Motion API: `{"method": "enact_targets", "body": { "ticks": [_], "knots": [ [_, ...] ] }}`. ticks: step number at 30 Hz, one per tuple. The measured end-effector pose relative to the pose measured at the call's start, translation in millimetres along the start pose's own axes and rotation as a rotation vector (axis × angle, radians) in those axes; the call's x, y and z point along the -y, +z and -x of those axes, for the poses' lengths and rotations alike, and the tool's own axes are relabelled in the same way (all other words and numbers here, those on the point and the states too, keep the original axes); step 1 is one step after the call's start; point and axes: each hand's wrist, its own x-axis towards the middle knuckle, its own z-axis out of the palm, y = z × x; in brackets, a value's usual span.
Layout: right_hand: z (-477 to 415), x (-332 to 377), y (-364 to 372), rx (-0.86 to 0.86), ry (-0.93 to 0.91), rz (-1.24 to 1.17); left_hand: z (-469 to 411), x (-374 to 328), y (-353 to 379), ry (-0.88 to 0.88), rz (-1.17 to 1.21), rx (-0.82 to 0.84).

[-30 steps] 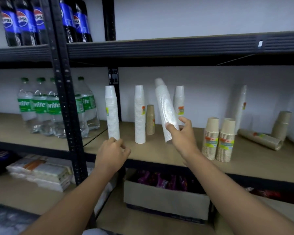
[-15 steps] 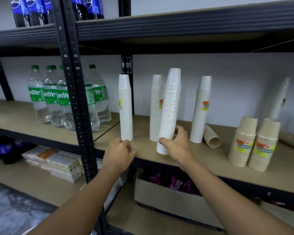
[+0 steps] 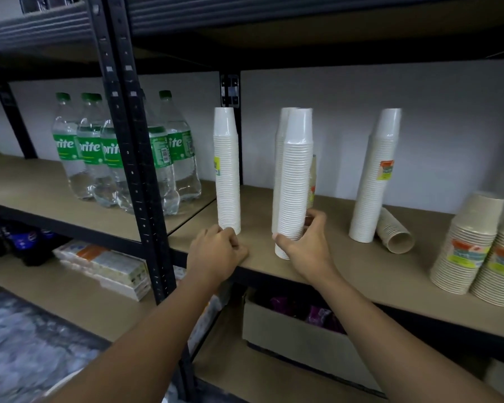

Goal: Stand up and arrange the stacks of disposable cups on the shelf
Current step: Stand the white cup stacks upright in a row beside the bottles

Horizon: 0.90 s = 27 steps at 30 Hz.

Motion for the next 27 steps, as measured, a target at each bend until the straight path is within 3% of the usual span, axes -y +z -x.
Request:
{"method": "enact_targets", "body": {
  "ticks": [27],
  "knots": [
    [-1.1, -8.5, 1.1, 0.044, 0.035, 0.028, 8.4, -1.9, -1.0, -0.014, 0.004, -0.006]
  ]
}}
